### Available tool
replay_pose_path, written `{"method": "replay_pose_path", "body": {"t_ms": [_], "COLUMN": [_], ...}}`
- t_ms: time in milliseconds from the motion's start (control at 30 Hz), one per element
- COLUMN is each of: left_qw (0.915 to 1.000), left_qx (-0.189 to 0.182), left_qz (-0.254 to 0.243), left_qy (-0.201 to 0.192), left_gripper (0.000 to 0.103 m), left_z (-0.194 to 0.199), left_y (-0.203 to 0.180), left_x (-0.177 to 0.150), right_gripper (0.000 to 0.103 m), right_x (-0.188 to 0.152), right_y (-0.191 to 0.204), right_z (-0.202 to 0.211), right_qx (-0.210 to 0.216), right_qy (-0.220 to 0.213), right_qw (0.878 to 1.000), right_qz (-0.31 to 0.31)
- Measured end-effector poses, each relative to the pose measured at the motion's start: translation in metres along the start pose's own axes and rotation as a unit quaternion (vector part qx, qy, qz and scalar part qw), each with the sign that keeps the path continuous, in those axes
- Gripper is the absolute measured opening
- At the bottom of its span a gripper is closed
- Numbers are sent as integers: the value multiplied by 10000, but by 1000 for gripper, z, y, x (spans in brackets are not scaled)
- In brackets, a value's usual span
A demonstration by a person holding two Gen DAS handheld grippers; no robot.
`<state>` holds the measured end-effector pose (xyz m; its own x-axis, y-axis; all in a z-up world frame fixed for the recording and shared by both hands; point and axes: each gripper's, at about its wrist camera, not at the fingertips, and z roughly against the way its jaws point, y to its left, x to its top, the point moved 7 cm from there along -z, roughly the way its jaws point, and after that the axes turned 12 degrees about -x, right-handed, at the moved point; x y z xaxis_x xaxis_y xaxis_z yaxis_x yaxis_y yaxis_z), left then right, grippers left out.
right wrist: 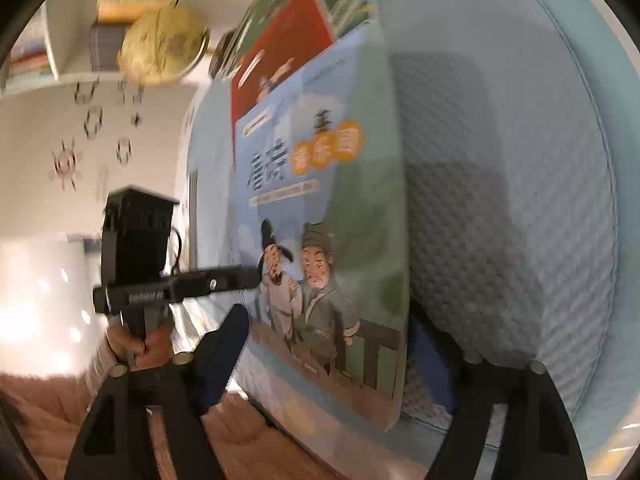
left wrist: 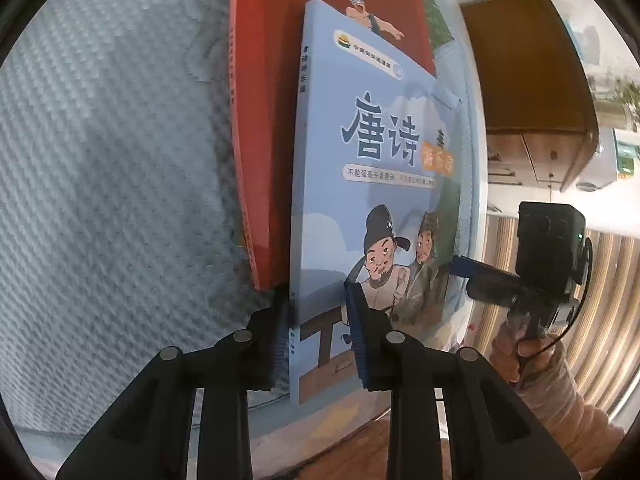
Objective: Organize books
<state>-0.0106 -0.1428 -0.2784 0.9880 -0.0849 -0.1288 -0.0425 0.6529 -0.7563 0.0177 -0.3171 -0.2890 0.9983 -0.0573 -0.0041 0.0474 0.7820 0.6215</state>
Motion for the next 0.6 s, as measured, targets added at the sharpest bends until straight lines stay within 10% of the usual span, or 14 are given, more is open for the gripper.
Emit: {"method": "replay_pose_path", "body": {"t_ms": [233, 467, 600], "left_qw": [9960, 9896, 9846], "left_qx": [-770, 1285, 1584], "left_qz": [429, -645, -704], "left_qy": [-167, 78, 215], "left_gripper": [23, 24, 32], "left_z": [8, 25, 27], "left_y": [16, 7, 21], "left_x": [10, -19, -28], "right_gripper": [42, 25, 30], "right_x": [-2, -33, -45], "right_y": [-8, 32, 42], "right_z": [-3, -27, -53], "right_qx": [56, -408, -423], "right_qy": [-546, -193, -77], "right_qw": [9985, 9980, 9983], "right_qz": [-28, 452, 389]}}
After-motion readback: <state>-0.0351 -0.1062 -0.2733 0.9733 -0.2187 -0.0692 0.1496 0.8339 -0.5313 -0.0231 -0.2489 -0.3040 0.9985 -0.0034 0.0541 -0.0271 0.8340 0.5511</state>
